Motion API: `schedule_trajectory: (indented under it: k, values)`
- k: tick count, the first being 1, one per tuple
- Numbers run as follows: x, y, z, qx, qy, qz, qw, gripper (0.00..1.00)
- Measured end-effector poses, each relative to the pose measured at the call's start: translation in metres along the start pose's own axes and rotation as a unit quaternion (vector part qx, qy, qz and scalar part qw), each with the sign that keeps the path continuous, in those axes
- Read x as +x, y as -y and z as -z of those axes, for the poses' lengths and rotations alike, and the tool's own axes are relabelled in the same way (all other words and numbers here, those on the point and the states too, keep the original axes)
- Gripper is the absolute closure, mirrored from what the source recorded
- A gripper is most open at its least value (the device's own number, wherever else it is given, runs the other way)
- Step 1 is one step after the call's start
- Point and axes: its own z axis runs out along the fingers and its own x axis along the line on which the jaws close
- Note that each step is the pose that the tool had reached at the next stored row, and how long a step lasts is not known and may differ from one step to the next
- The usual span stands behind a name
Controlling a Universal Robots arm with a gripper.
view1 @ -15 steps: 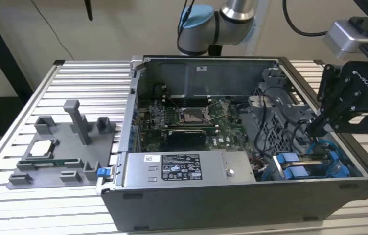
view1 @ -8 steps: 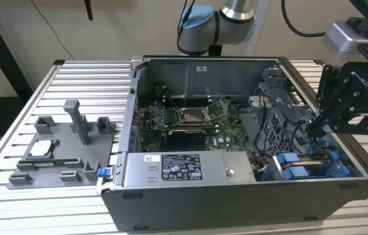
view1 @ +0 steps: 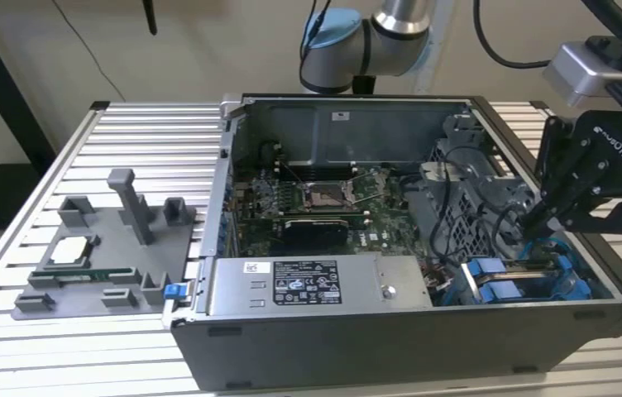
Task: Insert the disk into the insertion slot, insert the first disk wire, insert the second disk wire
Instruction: 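Insert the second disk wire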
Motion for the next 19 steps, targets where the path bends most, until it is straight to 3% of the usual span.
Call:
schedule_trajectory:
  k: [2,4,6,11,17,18,19]
  values:
    - [0.0002,-0.0002,-0.0004,0.0,-0.0041,0.001,1.0,1.0]
    - [0.0005,-0.0029,-0.0021,0.001,-0.0048,0.003,1.0,1.0]
    - [0.0009,-0.0066,-0.0046,0.006,-0.0047,0.005,1.0,1.0]
    - [0.0018,-0.0149,-0.0099,0.0248,-0.0042,0.01,0.9996,1.0]
    - [0.0024,-0.0201,-0.0138,0.0569,-0.0008,0.013,0.9983,1.0]
    - [0.0025,-0.0203,-0.014,0.0605,-0.0004,0.013,0.9981,1.0]
    - [0.0024,-0.0202,-0.0139,0.0612,-0.0005,0.013,0.998,1.0]
